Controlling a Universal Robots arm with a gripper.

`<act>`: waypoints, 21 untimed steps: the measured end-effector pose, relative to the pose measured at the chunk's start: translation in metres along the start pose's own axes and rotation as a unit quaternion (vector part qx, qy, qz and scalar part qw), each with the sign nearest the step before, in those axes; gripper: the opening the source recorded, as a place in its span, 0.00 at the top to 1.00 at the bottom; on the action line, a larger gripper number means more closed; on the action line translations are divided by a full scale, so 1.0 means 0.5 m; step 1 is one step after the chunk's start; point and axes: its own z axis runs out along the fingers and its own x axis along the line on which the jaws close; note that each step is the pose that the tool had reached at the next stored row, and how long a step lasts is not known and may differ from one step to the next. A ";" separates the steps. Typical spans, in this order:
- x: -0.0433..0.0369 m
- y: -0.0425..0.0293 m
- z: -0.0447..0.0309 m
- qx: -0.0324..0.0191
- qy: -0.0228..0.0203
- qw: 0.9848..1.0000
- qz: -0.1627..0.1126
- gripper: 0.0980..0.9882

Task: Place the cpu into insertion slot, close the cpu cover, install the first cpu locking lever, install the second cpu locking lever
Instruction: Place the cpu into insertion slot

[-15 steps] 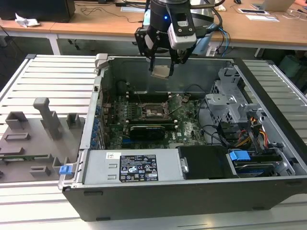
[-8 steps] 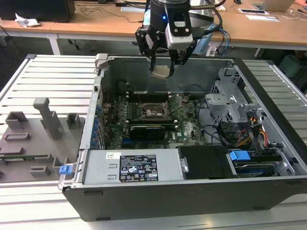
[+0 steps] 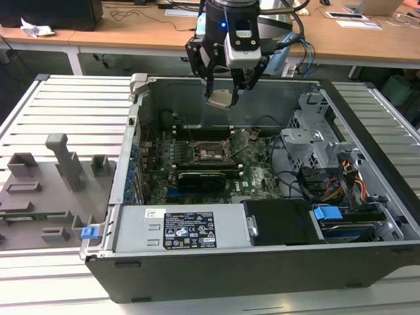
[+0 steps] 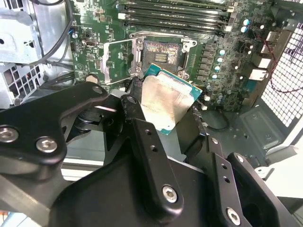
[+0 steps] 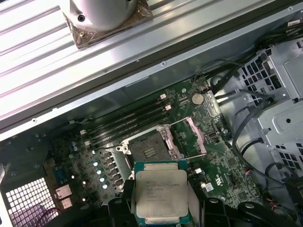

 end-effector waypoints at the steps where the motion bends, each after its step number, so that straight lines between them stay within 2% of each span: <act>1: 0.000 0.000 0.000 0.000 0.000 1.000 0.004 0.52; 14: 0.000 -0.001 0.006 -0.001 -0.004 0.999 0.044 0.52; 21: 0.000 -0.001 0.009 -0.001 -0.006 0.998 0.064 0.52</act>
